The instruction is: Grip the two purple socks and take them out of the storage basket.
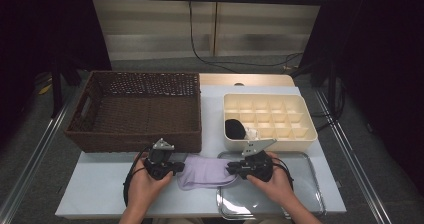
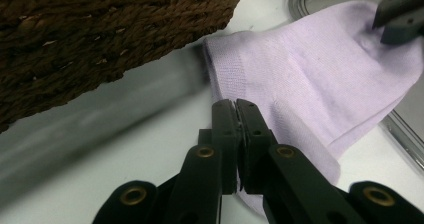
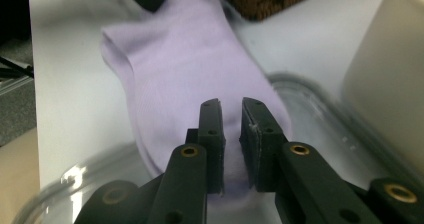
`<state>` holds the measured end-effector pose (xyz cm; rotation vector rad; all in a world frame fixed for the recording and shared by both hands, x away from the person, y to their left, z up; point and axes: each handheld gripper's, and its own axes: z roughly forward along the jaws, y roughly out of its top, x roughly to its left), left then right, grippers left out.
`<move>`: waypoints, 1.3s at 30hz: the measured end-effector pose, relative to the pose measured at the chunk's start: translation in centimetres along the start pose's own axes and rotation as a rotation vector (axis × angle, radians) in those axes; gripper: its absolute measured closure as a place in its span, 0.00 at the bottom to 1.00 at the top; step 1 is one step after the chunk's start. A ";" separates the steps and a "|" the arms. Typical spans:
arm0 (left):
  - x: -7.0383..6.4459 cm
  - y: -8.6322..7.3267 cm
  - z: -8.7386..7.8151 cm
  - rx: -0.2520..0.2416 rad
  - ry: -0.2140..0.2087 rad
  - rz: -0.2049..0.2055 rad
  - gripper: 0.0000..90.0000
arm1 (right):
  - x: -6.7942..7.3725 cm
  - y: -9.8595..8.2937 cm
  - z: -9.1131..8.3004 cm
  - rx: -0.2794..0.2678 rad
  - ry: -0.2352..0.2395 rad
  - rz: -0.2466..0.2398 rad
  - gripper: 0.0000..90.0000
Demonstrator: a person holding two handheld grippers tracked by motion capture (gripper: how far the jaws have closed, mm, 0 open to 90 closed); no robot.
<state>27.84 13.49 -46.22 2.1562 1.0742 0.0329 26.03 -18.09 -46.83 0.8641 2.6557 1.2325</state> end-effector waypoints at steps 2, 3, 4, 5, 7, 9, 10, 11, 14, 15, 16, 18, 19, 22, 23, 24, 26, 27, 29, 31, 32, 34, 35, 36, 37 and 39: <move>0.0 0.0 -0.1 0.005 -0.003 -0.001 0.98 | 0.0 -0.3 -0.2 0.004 -0.013 -0.002 0.89; 0.0 -0.1 -0.2 0.001 0.001 -0.001 0.98 | -0.1 -1.1 -0.4 0.003 0.004 0.004 0.89; 0.0 -0.1 -0.2 0.001 0.001 -0.001 0.98 | -0.1 -1.1 -0.4 0.003 0.004 0.004 0.89; 0.0 -0.1 -0.2 -0.003 -0.005 -0.006 0.98 | -0.3 -1.6 -0.4 0.006 0.000 0.004 0.90; 0.0 -0.1 -0.4 0.002 -0.002 -0.006 0.98 | -0.3 -1.6 -0.4 -0.001 0.009 0.010 0.89; 0.1 -0.3 -0.5 -0.008 -0.006 -0.017 0.98 | -0.4 -1.6 -0.5 0.001 0.002 0.004 0.89; 0.2 -0.3 -0.6 -0.007 -0.003 -0.015 0.98 | -0.5 -1.6 -0.5 0.001 0.000 0.003 0.89; 0.4 -0.3 -0.8 -0.004 0.001 -0.017 0.98 | -0.5 -1.6 -0.5 0.004 0.002 0.005 0.89; 0.7 -0.5 -1.2 -0.025 0.003 -0.037 0.95 | -0.4 -1.5 -0.4 0.008 -0.008 -0.003 0.89; 0.8 -0.5 -1.3 -0.036 0.004 -0.039 0.93 | -0.2 -1.4 -0.4 0.012 -0.017 -0.018 0.89; 0.8 -0.6 -1.4 -0.035 -0.002 -0.042 0.93 | -0.2 -1.4 -0.4 0.012 -0.017 -0.018 0.89; 0.9 -0.8 -1.5 -0.035 -0.008 -0.049 0.93 | -0.2 -1.4 -0.3 0.012 -0.017 -0.020 0.89; 0.8 -0.9 -1.5 -0.040 -0.017 -0.059 0.91 | -0.2 -1.4 -0.3 0.010 -0.015 -0.009 0.89; 0.6 -1.1 -1.4 -0.032 -0.024 -0.052 0.88 | -0.3 -1.2 -0.3 0.005 -0.002 -0.006 0.87; 0.5 -1.1 -1.3 -0.030 -0.021 -0.042 0.88 | -0.3 -1.2 -0.3 0.005 -0.002 -0.006 0.87; 0.4 -1.2 -1.2 -0.035 -0.013 -0.030 0.86 | -0.2 -1.1 -0.4 -0.006 -0.004 -0.006 0.85; 0.3 -1.3 -1.0 -0.036 -0.001 -0.024 0.83 | -0.3 -0.5 -0.8 -0.038 -0.020 -0.014 0.84; 0.5 -1.4 -1.1 -0.032 0.007 -0.022 0.82 | -0.6 0.0 -1.2 -0.057 -0.046 -0.010 0.83; 0.6 -1.5 -1.1 -0.033 0.016 -0.025 0.82 | -0.7 0.1 -1.2 -0.059 -0.053 -0.007 0.82; 0.6 -1.5 -1.0 -0.037 0.004 -0.028 0.81 | -1.1 -0.1 -0.8 -0.041 -0.065 0.017 0.82; 0.6 -1.5 -1.0 -0.037 0.004 -0.028 0.81 | -1.2 -0.2 -0.4 -0.027 -0.063 0.014 0.82; 0.5 -1.5 -0.6 -0.007 0.003 -0.023 0.84 | -1.2 -0.4 0.0 0.006 -0.072 0.016 0.85; 0.5 -1.5 -0.6 -0.007 0.003 -0.023 0.86 | -1.2 -0.4 0.0 0.006 -0.072 0.016 0.85; 0.4 -1.6 -0.4 -0.003 0.011 -0.023 0.86 | -1.2 -0.5 0.3 0.008 -0.061 0.024 0.88; 0.4 -1.6 -0.4 0.004 0.013 -0.021 0.90 | -1.2 -0.5 0.4 0.003 -0.057 0.024 0.91; 0.2 -1.4 -0.4 0.016 0.018 -0.015 0.96 | -1.2 -0.4 0.3 0.005 -0.050 0.017 0.95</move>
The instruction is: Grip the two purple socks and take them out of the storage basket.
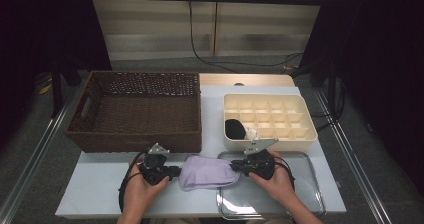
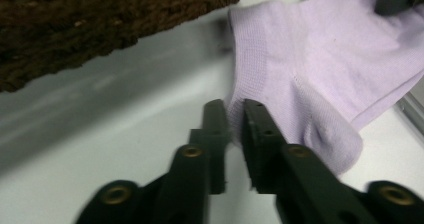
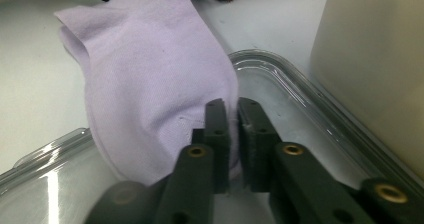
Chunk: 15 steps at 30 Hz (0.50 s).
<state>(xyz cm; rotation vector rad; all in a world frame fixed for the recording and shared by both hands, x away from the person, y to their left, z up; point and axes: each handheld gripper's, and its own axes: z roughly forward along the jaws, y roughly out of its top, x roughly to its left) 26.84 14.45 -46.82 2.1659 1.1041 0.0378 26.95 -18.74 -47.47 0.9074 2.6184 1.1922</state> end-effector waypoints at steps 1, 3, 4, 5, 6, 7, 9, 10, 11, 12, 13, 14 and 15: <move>-0.1 0.2 -0.2 0.000 0.005 0.007 0.97 | 0.0 0.1 -0.2 -0.017 -0.001 0.009 0.96; -0.2 0.2 -0.4 -0.005 -0.001 0.002 0.97 | 0.0 0.2 -0.3 -0.020 0.002 0.011 0.96; -0.2 0.2 -0.5 -0.011 -0.005 0.003 0.97 | 0.0 0.2 -0.4 -0.018 0.005 0.011 0.96; -0.2 0.3 -0.7 -0.020 -0.009 0.000 0.97 | 0.0 0.2 -0.5 -0.019 0.005 0.014 0.96; -0.2 0.3 -0.9 -0.024 -0.011 0.002 0.97 | 0.1 0.2 -0.6 -0.029 0.010 0.009 0.92; -0.2 0.3 -0.9 -0.024 -0.011 0.002 0.97 | 0.1 0.2 -0.6 -0.029 0.010 0.009 0.92; -0.2 0.3 -0.8 -0.024 -0.011 -0.003 0.97 | 0.9 0.3 -0.9 -0.057 -0.004 -0.018 0.78; -0.2 0.3 -0.8 -0.024 -0.011 -0.003 0.97 | 0.9 0.3 -0.9 -0.057 -0.004 -0.018 0.78; -0.2 0.3 -0.7 -0.023 -0.010 -0.001 0.97 | 1.1 0.5 -1.0 -0.063 -0.004 -0.026 0.78; -0.2 0.3 -0.7 -0.025 -0.010 -0.004 0.97 | 1.7 0.8 -1.1 -0.080 0.005 -0.039 0.76; -0.2 0.3 -0.7 -0.025 -0.010 -0.004 0.97 | 1.9 1.0 -1.1 -0.091 0.020 -0.038 0.76; -0.2 0.3 -0.8 -0.024 -0.015 -0.002 0.97 | 2.0 1.0 -1.0 -0.093 0.051 -0.025 0.76; -0.3 0.3 -0.8 -0.032 -0.011 -0.005 0.97 | 2.0 1.0 -1.0 -0.093 0.051 -0.025 0.76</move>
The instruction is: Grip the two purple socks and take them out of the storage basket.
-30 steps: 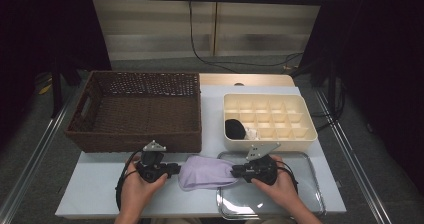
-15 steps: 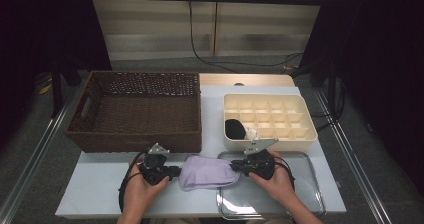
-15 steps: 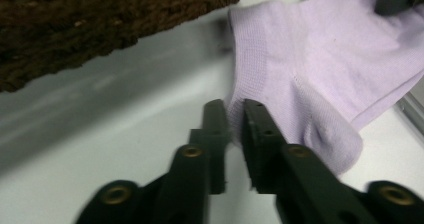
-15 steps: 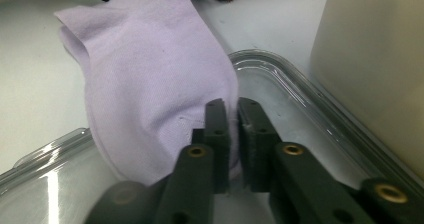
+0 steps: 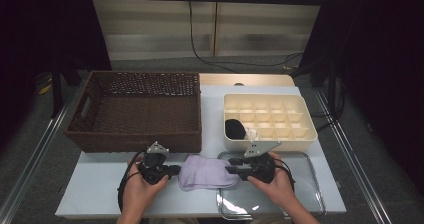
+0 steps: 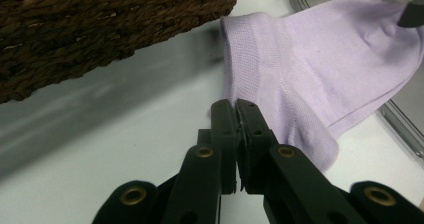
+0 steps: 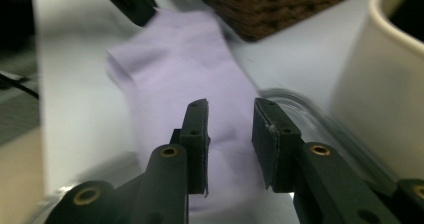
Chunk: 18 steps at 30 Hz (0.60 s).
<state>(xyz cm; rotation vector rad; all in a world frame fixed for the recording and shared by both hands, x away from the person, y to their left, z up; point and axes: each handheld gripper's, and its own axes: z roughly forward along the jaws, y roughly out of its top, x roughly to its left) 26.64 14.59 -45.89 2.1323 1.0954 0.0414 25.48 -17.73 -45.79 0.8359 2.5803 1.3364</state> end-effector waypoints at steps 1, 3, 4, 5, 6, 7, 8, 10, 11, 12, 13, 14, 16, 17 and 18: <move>0.0 0.0 0.0 0.002 -0.002 0.000 0.97 | 0.3 -0.1 0.6 0.020 0.023 -0.005 0.76; 0.0 0.0 0.0 0.003 0.000 -0.001 0.97 | 0.6 -0.3 1.0 0.037 0.031 -0.020 0.75; 0.0 0.0 0.0 0.004 -0.003 0.000 0.97 | 0.8 -0.4 1.2 0.042 0.027 -0.027 0.74; 0.0 0.1 0.0 0.009 -0.004 0.005 0.97 | 0.9 -0.5 1.4 0.041 0.034 -0.034 0.74; -0.1 0.1 0.0 0.007 -0.003 0.003 0.97 | 1.3 -0.5 1.5 0.043 0.077 -0.038 0.75; -0.1 0.1 0.0 0.009 -0.003 0.003 0.97 | 1.3 -0.5 1.5 0.043 0.077 -0.038 0.75; -0.2 0.1 0.1 0.010 -0.005 0.005 0.97 | 1.6 -0.5 1.6 0.039 0.086 -0.045 0.75; -0.2 0.2 0.1 0.012 -0.004 0.007 0.97 | 2.2 -0.7 2.0 0.077 0.089 -0.082 0.80; -0.2 0.2 0.1 0.012 -0.004 0.007 0.97 | 2.3 -0.9 2.2 0.086 0.083 -0.093 0.82; -0.2 0.2 0.2 0.013 -0.006 0.007 0.97 | 2.3 -0.9 2.2 0.086 0.083 -0.093 0.82; -0.2 0.2 0.2 0.011 -0.006 0.005 0.97 | 2.3 -1.0 2.3 0.084 0.077 -0.092 0.85; -0.3 0.2 0.2 0.011 -0.004 0.005 0.97 | 2.2 -1.0 2.2 0.082 0.077 -0.093 0.91; -0.3 0.2 0.2 0.007 -0.006 0.006 0.97 | 2.1 -1.0 2.0 0.084 0.063 -0.099 0.96; -0.3 0.3 0.2 0.008 -0.006 0.007 0.97 | 2.0 -1.0 1.9 0.072 0.069 -0.090 0.96; -0.3 0.4 0.1 0.006 -0.010 0.009 0.97 | 2.0 -1.0 1.7 0.066 0.076 -0.080 0.97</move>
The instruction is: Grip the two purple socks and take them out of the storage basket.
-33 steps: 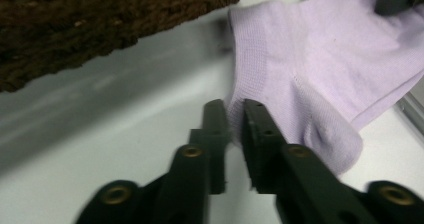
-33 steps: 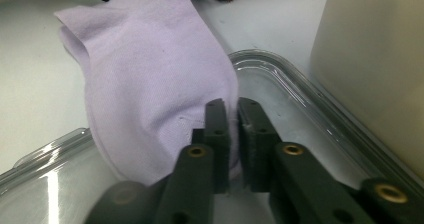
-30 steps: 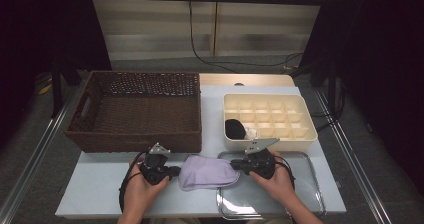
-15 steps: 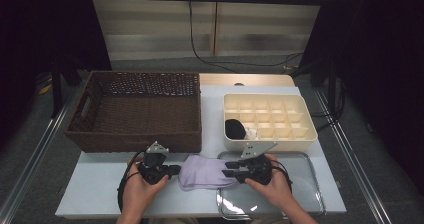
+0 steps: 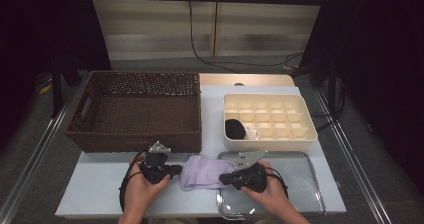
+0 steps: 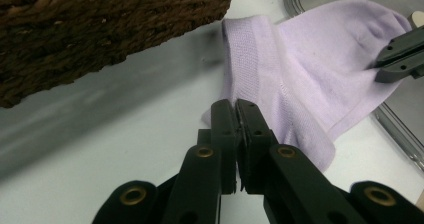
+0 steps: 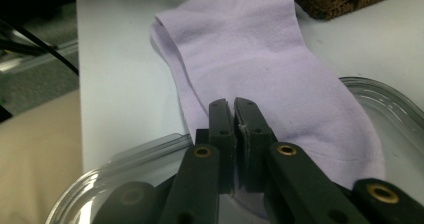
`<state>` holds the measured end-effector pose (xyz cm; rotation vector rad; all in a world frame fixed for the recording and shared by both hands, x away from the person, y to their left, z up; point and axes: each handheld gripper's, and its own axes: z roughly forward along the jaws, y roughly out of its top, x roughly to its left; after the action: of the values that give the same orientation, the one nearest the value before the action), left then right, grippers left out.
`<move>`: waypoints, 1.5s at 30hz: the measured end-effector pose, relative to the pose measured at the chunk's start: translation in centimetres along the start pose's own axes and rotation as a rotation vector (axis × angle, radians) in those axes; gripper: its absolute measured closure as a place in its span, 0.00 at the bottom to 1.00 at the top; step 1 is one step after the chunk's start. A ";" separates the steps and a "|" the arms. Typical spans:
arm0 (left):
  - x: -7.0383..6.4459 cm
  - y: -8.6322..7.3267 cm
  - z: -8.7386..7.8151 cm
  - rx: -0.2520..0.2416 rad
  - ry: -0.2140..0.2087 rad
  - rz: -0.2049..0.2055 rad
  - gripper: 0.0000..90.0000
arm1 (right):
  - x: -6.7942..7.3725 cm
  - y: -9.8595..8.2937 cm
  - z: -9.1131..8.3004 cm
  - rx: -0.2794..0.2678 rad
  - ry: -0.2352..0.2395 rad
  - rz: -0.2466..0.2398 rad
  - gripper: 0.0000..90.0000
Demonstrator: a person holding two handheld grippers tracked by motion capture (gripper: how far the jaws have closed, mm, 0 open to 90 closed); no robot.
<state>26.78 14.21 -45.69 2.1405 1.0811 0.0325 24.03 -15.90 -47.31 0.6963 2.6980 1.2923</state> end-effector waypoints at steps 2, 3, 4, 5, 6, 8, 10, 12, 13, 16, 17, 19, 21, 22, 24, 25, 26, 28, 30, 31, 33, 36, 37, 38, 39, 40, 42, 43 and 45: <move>0.0 0.1 -0.1 -0.013 -0.003 -0.003 0.97 | 0.0 0.1 -0.4 -0.020 0.003 0.010 0.97; 0.0 0.2 -0.3 -0.012 -0.003 -0.001 0.97 | -0.1 0.1 -0.6 -0.034 0.014 0.014 0.97; 0.1 0.3 -0.4 -0.018 -0.002 -0.003 0.97 | 0.0 0.2 -0.8 -0.044 0.023 0.010 0.97; 0.1 0.3 -0.5 -0.020 -0.009 -0.005 0.97 | 0.1 0.3 -1.0 -0.050 0.031 0.010 0.97; 0.1 0.4 -0.4 -0.018 -0.009 -0.006 0.97 | 0.4 0.3 -1.2 -0.049 0.059 0.003 0.97; 0.1 0.4 -0.2 -0.014 -0.005 -0.005 0.97 | 0.5 0.1 -1.1 -0.038 0.067 -0.002 0.97; 0.2 0.4 0.0 0.000 -0.011 -0.003 0.97 | 0.8 -0.2 -0.9 -0.016 0.076 -0.014 0.97; 0.2 0.4 0.2 -0.003 -0.013 -0.003 0.97 | 0.9 -0.5 -0.7 0.015 0.082 -0.024 0.97; 0.2 0.4 0.3 0.002 -0.014 -0.002 0.97 | 0.8 -0.7 -0.5 0.029 0.087 -0.028 0.96; 0.1 0.4 0.9 0.015 -0.007 0.011 0.95 | 0.8 -0.9 -0.3 0.037 0.100 -0.012 0.96; 0.2 0.4 1.2 0.019 -0.008 0.007 0.93 | 0.8 -0.9 -0.4 0.041 0.099 -0.017 0.94; 0.3 0.4 1.2 0.004 -0.008 0.004 0.90 | 0.9 -0.9 -0.4 0.037 0.100 -0.015 0.92; 0.6 0.4 0.9 -0.015 0.004 -0.001 0.84 | 0.9 -0.9 -0.5 0.032 0.098 -0.010 0.90; 0.6 0.4 0.9 -0.028 0.006 -0.007 0.81 | 0.9 -0.9 -0.5 0.035 0.098 -0.011 0.90; 0.7 0.2 0.9 -0.037 0.000 -0.023 0.78 | 0.7 -0.7 -0.9 0.014 0.080 -0.012 0.86; 0.7 0.2 0.9 -0.037 0.000 -0.023 0.77 | 0.7 -0.7 -0.9 0.014 0.080 -0.012 0.86; 0.7 0.2 1.0 -0.034 -0.017 -0.031 0.77 | 0.6 -0.6 -1.1 0.000 0.068 -0.007 0.86; 0.5 0.3 1.3 -0.037 -0.026 -0.024 0.76 | 0.1 -0.4 -1.7 -0.031 0.048 0.017 0.90; 0.4 0.3 1.7 -0.033 -0.016 -0.013 0.72 | -0.3 -0.5 -2.1 -0.050 0.006 0.032 0.92; 0.4 0.3 1.9 -0.024 -0.016 -0.017 0.72 | -0.7 -0.6 -2.1 -0.055 -0.002 0.045 0.92; 0.4 0.1 2.3 -0.017 -0.018 0.003 0.73 | -1.0 -0.8 -2.2 -0.064 -0.013 0.055 0.92; 0.1 0.1 2.3 -0.010 -0.005 0.037 0.73 | -1.1 -0.9 -2.4 -0.066 -0.005 0.067 0.90; 0.0 0.0 2.3 -0.012 0.000 0.054 0.73 | -1.1 -0.9 -2.4 -0.066 -0.005 0.067 0.90; 0.0 0.0 2.3 -0.008 0.002 0.060 0.78 | -1.2 -0.8 -2.6 -0.069 -0.001 0.070 0.89; 0.0 0.0 2.3 -0.003 0.001 0.064 0.78 | -1.2 -0.8 -2.6 -0.069 -0.001 0.070 0.89; -0.1 0.0 2.2 0.005 0.001 0.079 0.81 | -1.2 -0.8 -2.7 -0.073 -0.005 0.069 0.88; -0.6 0.1 2.2 0.026 -0.002 0.102 0.90 | -1.5 -0.6 -2.9 -0.096 -0.027 0.081 0.86; -0.6 0.1 2.2 0.026 -0.002 0.102 0.90 | -1.7 -0.5 -3.0 -0.107 -0.039 0.085 0.86; -0.7 0.2 2.2 0.037 0.003 0.120 0.91 | -1.9 -0.5 -3.0 -0.115 -0.046 0.096 0.87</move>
<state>27.14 12.36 -46.97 2.2375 0.9603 0.0728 24.81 -19.12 -46.00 0.8396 2.5598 1.4213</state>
